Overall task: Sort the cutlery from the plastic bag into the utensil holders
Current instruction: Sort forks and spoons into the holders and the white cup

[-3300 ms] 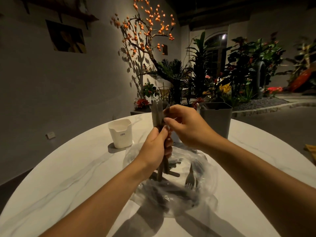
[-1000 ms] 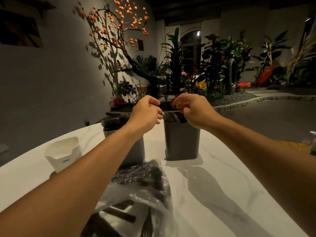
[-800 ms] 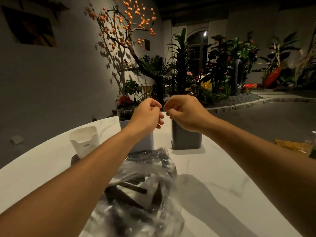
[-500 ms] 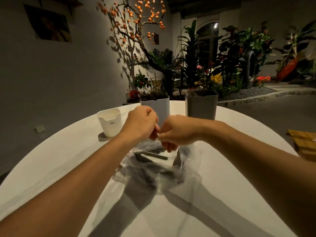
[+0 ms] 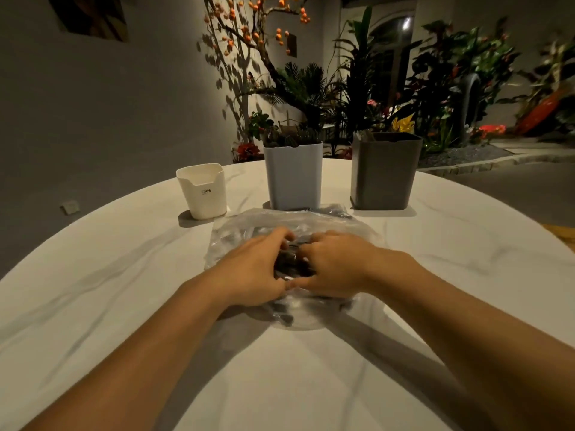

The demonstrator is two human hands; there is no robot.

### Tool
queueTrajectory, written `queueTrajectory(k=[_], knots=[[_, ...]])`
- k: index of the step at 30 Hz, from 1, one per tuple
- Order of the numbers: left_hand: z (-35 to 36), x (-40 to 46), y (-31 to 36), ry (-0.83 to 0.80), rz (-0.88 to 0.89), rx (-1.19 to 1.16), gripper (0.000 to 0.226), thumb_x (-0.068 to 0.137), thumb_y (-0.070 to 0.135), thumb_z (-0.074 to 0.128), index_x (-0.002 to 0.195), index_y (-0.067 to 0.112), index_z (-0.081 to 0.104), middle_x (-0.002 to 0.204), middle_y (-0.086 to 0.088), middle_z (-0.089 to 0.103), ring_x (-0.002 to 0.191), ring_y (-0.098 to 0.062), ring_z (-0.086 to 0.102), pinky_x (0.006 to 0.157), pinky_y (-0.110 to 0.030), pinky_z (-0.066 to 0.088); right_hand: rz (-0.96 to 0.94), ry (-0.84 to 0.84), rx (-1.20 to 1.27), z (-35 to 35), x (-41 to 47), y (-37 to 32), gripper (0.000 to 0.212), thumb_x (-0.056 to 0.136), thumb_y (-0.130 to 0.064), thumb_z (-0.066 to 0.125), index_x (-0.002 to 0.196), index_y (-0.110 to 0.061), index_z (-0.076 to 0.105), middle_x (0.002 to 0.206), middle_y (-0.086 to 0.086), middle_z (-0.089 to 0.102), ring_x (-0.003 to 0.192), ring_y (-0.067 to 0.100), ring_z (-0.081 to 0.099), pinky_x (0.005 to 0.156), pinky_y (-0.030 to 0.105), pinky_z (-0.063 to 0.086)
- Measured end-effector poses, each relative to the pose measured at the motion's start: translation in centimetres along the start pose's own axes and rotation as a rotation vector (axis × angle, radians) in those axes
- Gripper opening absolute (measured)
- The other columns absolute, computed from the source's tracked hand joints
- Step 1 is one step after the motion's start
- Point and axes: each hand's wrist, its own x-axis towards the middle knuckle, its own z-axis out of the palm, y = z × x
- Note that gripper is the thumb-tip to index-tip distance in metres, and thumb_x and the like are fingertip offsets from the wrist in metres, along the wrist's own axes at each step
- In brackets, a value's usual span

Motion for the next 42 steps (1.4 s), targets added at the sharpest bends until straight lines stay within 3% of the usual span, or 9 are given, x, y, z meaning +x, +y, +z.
queueTrajectory(k=[3, 9, 12, 18, 23, 25, 29, 35, 42], knots=[[0.0, -0.5, -0.8, 0.073, -0.021, -0.009, 0.066, 0.083, 0.023, 0.070, 0.136, 0.038, 0.034, 0.135, 0.011, 0.049, 0.119, -0.012, 0.052, 0.102, -0.036, 0.050, 0.054, 0.179, -0.034, 0.7, -0.6, -0.1, 0.046, 0.095, -0.061, 0.048, 0.122, -0.025, 0.060, 0.108, -0.002, 0.047, 0.097, 0.015, 0.043, 0.087, 0.033, 0.044], [0.3, -0.9, -0.7, 0.290, -0.068, -0.104, 0.047, 0.084, 0.009, 0.068, 0.118, 0.034, 0.048, 0.116, 0.013, 0.056, 0.108, -0.010, 0.056, 0.096, -0.031, 0.053, 0.116, 0.183, 0.062, 0.5, -0.8, -1.0, 0.010, 0.101, -0.035, 0.052, 0.103, -0.025, 0.053, 0.099, -0.002, 0.060, 0.085, 0.015, 0.053, 0.076, 0.031, 0.048], [0.7, -1.2, -0.4, 0.359, -0.085, -0.125, 0.043, 0.087, 0.007, 0.068, 0.116, 0.033, 0.050, 0.113, 0.011, 0.058, 0.103, -0.010, 0.058, 0.092, -0.028, 0.054, 0.147, 0.182, 0.096, 0.7, -1.1, -1.1, 0.015, 0.100, -0.033, 0.056, 0.111, -0.023, 0.056, 0.098, -0.003, 0.057, 0.089, 0.015, 0.054, 0.081, 0.029, 0.050], [0.9, -1.7, -0.2, 0.384, -0.088, -0.083, 0.045, 0.087, 0.014, 0.074, 0.121, 0.033, 0.052, 0.122, 0.010, 0.058, 0.109, -0.009, 0.057, 0.095, -0.026, 0.053, 0.179, 0.206, 0.111, 0.6, -1.7, -1.1, 0.017, 0.099, -0.033, 0.055, 0.112, -0.022, 0.055, 0.093, -0.003, 0.055, 0.082, 0.015, 0.050, 0.071, 0.028, 0.039], [1.0, -1.9, 0.0, 0.323, -0.111, -0.082, 0.051, 0.086, 0.012, 0.074, 0.124, 0.035, 0.048, 0.124, 0.011, 0.055, 0.110, -0.010, 0.056, 0.096, -0.030, 0.054, 0.120, 0.361, 0.016, 0.1, -2.5, -1.3, 0.039, 0.092, -0.031, 0.069, 0.127, -0.023, 0.054, 0.123, 0.000, 0.060, 0.104, 0.018, 0.057, 0.090, 0.030, 0.049], [0.9, -2.0, 0.1, 0.325, -0.114, -0.083, 0.052, 0.086, 0.010, 0.073, 0.122, 0.035, 0.046, 0.122, 0.011, 0.054, 0.109, -0.011, 0.055, 0.093, -0.027, 0.053, 0.004, 0.410, 0.018, -0.1, -2.6, -1.6, 0.034, 0.091, -0.032, 0.069, 0.122, -0.025, 0.060, 0.122, -0.001, 0.060, 0.102, 0.017, 0.058, 0.090, 0.030, 0.054], [0.6, -2.0, 0.4, 0.373, -0.123, -0.100, 0.047, 0.086, 0.000, 0.064, 0.119, 0.030, 0.050, 0.119, 0.008, 0.055, 0.108, -0.013, 0.055, 0.094, -0.030, 0.053, 0.067, 0.235, -0.041, 0.3, -2.5, -2.2, 0.036, 0.095, -0.055, 0.054, 0.113, -0.026, 0.062, 0.104, -0.003, 0.061, 0.090, 0.017, 0.056, 0.079, 0.034, 0.055], [0.1, -2.0, 0.5, 0.402, -0.119, -0.109, 0.038, 0.087, -0.003, 0.061, 0.110, 0.027, 0.055, 0.114, 0.006, 0.059, 0.099, -0.015, 0.059, 0.092, -0.033, 0.055, 0.091, 0.129, -0.116, -0.1, -2.8, -2.1, 0.019, 0.097, -0.032, 0.053, 0.110, -0.019, 0.057, 0.092, -0.003, 0.053, 0.083, 0.017, 0.050, 0.072, 0.030, 0.040], [-0.1, -2.2, 0.4, 0.395, -0.086, -0.060, 0.042, 0.086, 0.001, 0.066, 0.114, 0.031, 0.056, 0.117, 0.012, 0.057, 0.100, -0.013, 0.059, 0.089, -0.027, 0.055, 0.092, 0.100, -0.039, 0.2, -2.6, -1.9, 0.022, 0.098, -0.031, 0.051, 0.116, -0.018, 0.048, 0.104, 0.002, 0.058, 0.089, 0.019, 0.050, 0.075, 0.031, 0.043]])
